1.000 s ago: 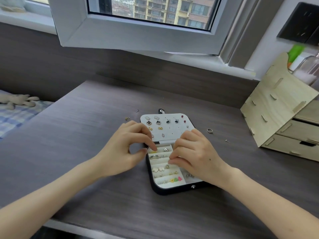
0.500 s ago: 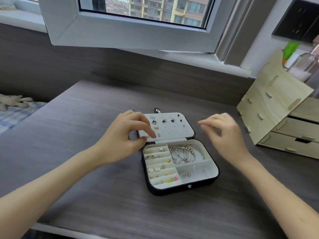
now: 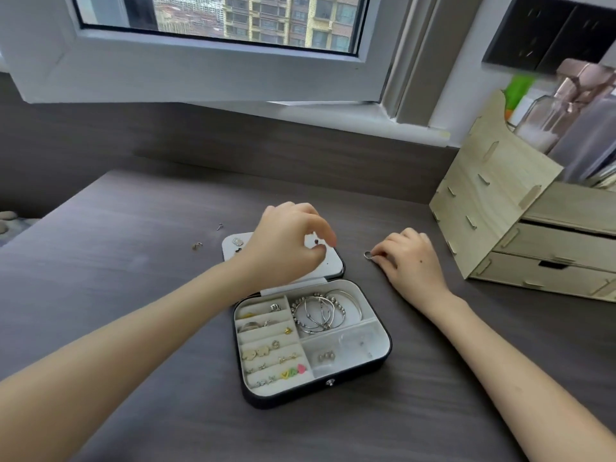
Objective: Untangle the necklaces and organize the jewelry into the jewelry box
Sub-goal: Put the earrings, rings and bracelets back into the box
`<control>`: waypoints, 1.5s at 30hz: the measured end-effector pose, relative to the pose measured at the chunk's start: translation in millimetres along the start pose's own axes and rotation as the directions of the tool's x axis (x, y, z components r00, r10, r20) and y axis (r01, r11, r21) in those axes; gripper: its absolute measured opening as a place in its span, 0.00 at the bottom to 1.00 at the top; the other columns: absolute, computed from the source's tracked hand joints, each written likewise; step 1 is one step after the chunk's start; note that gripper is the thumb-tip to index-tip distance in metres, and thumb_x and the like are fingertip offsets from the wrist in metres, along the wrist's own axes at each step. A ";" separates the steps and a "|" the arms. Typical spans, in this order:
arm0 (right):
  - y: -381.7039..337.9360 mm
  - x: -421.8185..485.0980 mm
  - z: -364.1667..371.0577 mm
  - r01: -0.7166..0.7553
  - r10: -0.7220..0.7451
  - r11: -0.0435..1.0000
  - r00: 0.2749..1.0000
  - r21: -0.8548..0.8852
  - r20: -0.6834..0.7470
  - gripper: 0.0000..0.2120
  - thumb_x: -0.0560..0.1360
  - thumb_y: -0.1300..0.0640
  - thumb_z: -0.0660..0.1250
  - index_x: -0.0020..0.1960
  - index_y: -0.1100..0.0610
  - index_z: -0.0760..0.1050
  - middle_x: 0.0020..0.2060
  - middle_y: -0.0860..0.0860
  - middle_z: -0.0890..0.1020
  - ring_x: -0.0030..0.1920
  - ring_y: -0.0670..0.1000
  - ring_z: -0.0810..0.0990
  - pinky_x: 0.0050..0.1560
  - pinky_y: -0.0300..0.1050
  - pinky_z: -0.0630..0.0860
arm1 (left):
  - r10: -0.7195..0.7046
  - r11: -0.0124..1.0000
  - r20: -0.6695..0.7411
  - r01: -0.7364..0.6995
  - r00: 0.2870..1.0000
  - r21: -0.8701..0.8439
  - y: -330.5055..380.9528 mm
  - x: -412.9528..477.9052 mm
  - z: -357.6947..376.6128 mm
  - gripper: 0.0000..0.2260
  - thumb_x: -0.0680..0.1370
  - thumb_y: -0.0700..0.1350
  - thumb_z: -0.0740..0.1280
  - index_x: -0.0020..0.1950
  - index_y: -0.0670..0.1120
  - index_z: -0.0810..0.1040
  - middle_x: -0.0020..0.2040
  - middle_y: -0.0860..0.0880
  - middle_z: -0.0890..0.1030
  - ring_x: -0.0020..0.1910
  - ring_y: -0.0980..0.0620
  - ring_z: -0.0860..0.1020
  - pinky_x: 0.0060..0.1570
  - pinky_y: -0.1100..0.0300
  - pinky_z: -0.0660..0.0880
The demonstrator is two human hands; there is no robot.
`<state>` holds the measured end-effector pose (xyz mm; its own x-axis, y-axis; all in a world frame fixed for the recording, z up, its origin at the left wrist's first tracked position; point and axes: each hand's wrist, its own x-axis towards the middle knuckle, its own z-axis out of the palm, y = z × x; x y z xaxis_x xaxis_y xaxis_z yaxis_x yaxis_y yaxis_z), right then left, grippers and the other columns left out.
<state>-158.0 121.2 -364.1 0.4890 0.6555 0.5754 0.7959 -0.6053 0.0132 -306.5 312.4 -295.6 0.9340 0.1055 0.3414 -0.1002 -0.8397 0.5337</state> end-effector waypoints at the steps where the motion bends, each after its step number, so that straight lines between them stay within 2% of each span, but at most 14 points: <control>1: 0.2 -0.5 -1.4 -0.022 0.022 0.999 1.000 0.035 -0.002 0.03 0.68 0.56 0.68 0.36 0.54 0.79 0.32 0.47 0.80 0.35 0.55 0.75 0.39 0.44 0.62 | -0.002 1.000 0.011 0.002 1.000 0.005 2.6 5.9 3.9 0.10 0.70 0.47 0.62 0.43 0.55 0.82 0.44 0.58 0.74 0.47 0.53 0.72 0.54 0.56 0.65; 4: 4.3 -4.0 -12.8 -0.175 0.186 0.954 0.982 0.244 -0.021 0.02 0.71 0.58 0.69 0.40 0.54 0.80 0.35 0.46 0.81 0.38 0.52 0.74 0.42 0.46 0.66 | -0.018 0.999 0.049 0.017 0.999 0.030 10.1 23.1 17.1 0.09 0.73 0.42 0.67 0.45 0.55 0.83 0.44 0.58 0.74 0.47 0.54 0.71 0.52 0.59 0.65; 8: 15.3 -12.2 -37.0 -0.432 0.496 0.600 0.861 0.673 0.111 0.06 0.73 0.62 0.70 0.40 0.53 0.80 0.36 0.46 0.81 0.37 0.43 0.73 0.42 0.33 0.69 | 0.039 0.993 0.156 -0.056 0.987 0.104 21.4 46.5 42.0 0.05 0.75 0.48 0.69 0.49 0.54 0.83 0.44 0.56 0.74 0.50 0.52 0.74 0.48 0.60 0.62; 10: 18.3 -18.5 -41.1 -0.469 0.555 0.474 0.816 0.745 0.161 0.08 0.73 0.62 0.70 0.39 0.51 0.79 0.36 0.47 0.80 0.36 0.41 0.73 0.40 0.30 0.69 | 0.085 0.977 0.214 -0.124 0.973 0.176 28.0 57.2 59.0 0.06 0.76 0.50 0.67 0.51 0.54 0.82 0.46 0.55 0.75 0.53 0.50 0.73 0.46 0.60 0.58; 12: 19.2 -24.9 -40.2 -0.506 0.584 0.417 0.786 0.755 0.204 0.08 0.73 0.63 0.70 0.39 0.51 0.79 0.36 0.48 0.80 0.36 0.41 0.74 0.40 0.29 0.69 | 0.131 0.953 0.258 -0.193 0.957 0.233 34.4 67.0 76.0 0.07 0.77 0.51 0.65 0.50 0.55 0.82 0.48 0.54 0.76 0.54 0.49 0.73 0.48 0.58 0.58; 17: 22.8 -32.7 -34.7 -0.543 0.640 0.387 0.740 0.745 0.207 0.07 0.73 0.64 0.70 0.39 0.54 0.79 0.35 0.47 0.80 0.33 0.37 0.74 0.38 0.27 0.69 | 0.196 0.925 0.323 -0.284 0.926 0.252 41.0 85.8 103.5 0.07 0.75 0.52 0.68 0.51 0.56 0.82 0.53 0.52 0.77 0.55 0.49 0.72 0.51 0.57 0.60; 24: 24.9 -34.6 -31.0 -0.548 0.640 0.399 0.741 0.735 0.206 0.07 0.73 0.63 0.70 0.38 0.53 0.79 0.33 0.48 0.79 0.32 0.38 0.73 0.37 0.28 0.69 | 0.252 0.901 0.335 -0.346 0.908 0.260 38.3 92.8 116.4 0.05 0.76 0.49 0.67 0.50 0.53 0.82 0.50 0.53 0.78 0.55 0.51 0.72 0.45 0.59 0.55; 28: 18.4 -34.1 -35.7 -0.550 0.655 0.312 0.715 0.775 0.244 0.06 0.73 0.63 0.70 0.39 0.53 0.80 0.35 0.49 0.80 0.36 0.40 0.74 0.39 0.28 0.70 | 0.274 0.844 0.328 -0.390 0.904 0.368 35.2 93.1 118.8 0.09 0.78 0.52 0.64 0.52 0.50 0.80 0.54 0.51 0.78 0.57 0.50 0.71 0.47 0.58 0.56; 32: 1.9 -29.4 -55.6 -0.512 0.649 0.232 0.715 0.827 0.260 0.06 0.73 0.62 0.70 0.40 0.53 0.80 0.37 0.47 0.81 0.38 0.39 0.77 0.43 0.28 0.72 | 0.187 0.926 0.143 -0.223 0.972 0.306 34.9 83.4 83.4 0.11 0.79 0.52 0.63 0.52 0.48 0.80 0.53 0.51 0.78 0.57 0.48 0.73 0.51 0.57 0.60; 36: -38.1 -24.0 -74.1 -0.479 0.538 0.291 0.798 0.828 0.272 0.04 0.72 0.60 0.71 0.40 0.53 0.80 0.35 0.46 0.82 0.41 0.44 0.77 0.45 0.35 0.72 | -0.003 1.000 -0.008 0.003 1.000 -0.022 20.8 38.4 16.4 0.07 0.77 0.50 0.66 0.42 0.48 0.78 0.37 0.57 0.74 0.40 0.59 0.73 0.44 0.63 0.66; 39: -81.0 -20.4 -83.9 -0.435 0.363 0.364 0.880 0.824 0.305 0.06 0.72 0.59 0.71 0.37 0.52 0.79 0.29 0.40 0.79 0.34 0.40 0.73 0.39 0.31 0.68 | -0.200 0.924 0.029 0.199 0.979 -0.326 2.6 -7.3 -22.9 0.07 0.75 0.49 0.68 0.39 0.48 0.79 0.30 0.56 0.75 0.28 0.63 0.71 0.28 0.71 0.67; 41: -108.9 -19.9 -86.1 -0.348 0.211 0.468 0.937 0.812 0.280 0.05 0.72 0.56 0.72 0.38 0.52 0.79 0.31 0.39 0.78 0.36 0.41 0.73 0.41 0.33 0.68 | -0.282 0.860 0.017 0.261 0.959 -0.438 -8.0 -34.9 -37.5 0.07 0.72 0.52 0.69 0.39 0.49 0.80 0.31 0.56 0.78 0.31 0.63 0.73 0.31 0.71 0.68; 43: -130.1 -21.0 -81.8 -0.179 0.067 0.643 0.982 0.745 0.178 0.05 0.71 0.52 0.69 0.38 0.52 0.79 0.34 0.40 0.79 0.40 0.43 0.75 0.47 0.38 0.68 | -0.341 0.813 -0.001 0.294 0.940 -0.502 -18.4 -57.2 -44.0 0.10 0.68 0.55 0.69 0.38 0.49 0.81 0.35 0.53 0.82 0.37 0.60 0.76 0.38 0.69 0.71; 45: -143.3 -22.6 -71.8 0.007 -0.059 0.777 0.996 0.630 0.062 0.08 0.71 0.51 0.67 0.36 0.53 0.79 0.34 0.42 0.79 0.40 0.45 0.75 0.48 0.43 0.67 | -0.382 0.773 0.004 0.322 0.924 -0.546 -26.4 -74.3 -45.0 0.11 0.67 0.54 0.70 0.38 0.48 0.82 0.42 0.46 0.83 0.44 0.50 0.79 0.50 0.56 0.74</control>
<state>-308.8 160.7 -320.3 0.4624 0.7167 0.5220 0.8464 -0.1813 -0.5008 -388.7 350.7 -300.2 0.9030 0.4157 0.1087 0.0355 -0.3243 0.9453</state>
